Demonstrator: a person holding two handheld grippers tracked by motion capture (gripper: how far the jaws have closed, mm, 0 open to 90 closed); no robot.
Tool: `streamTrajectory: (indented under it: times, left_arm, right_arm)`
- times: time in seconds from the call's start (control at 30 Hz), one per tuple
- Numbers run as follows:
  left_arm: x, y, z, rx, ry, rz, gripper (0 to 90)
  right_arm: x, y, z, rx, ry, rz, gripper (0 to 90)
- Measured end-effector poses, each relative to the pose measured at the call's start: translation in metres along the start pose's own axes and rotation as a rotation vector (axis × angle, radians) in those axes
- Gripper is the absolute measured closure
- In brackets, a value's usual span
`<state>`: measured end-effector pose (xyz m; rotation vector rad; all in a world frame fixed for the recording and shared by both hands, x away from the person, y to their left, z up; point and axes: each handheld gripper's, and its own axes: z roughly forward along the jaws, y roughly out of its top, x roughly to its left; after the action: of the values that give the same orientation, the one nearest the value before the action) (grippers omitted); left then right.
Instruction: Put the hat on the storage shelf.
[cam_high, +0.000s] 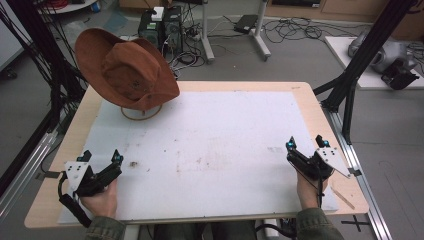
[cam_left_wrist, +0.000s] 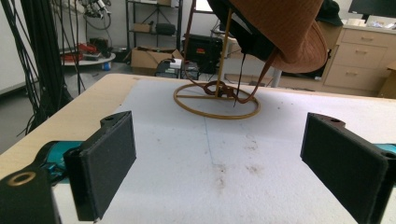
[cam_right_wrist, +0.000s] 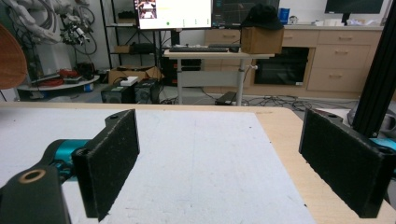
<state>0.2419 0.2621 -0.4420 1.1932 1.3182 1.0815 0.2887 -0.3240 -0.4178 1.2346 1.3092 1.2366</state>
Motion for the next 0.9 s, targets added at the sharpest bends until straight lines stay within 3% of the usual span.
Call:
streamTrajectory:
  times: [0.2,0.9]
  left_arm:
    - [-0.0017,0.0007,-0.0033,-0.004,-0.003,-0.006,10.5]
    - [-0.0011,0.0003,-0.0029,-0.001,-0.003,-0.003,10.6]
  right_arm:
    - [-0.0001,0.0000,-0.0020,0.003,0.003,0.025,11.6]
    - [-0.0027,-0.0056,-0.0017,0.033,-0.002,0.017,11.6]
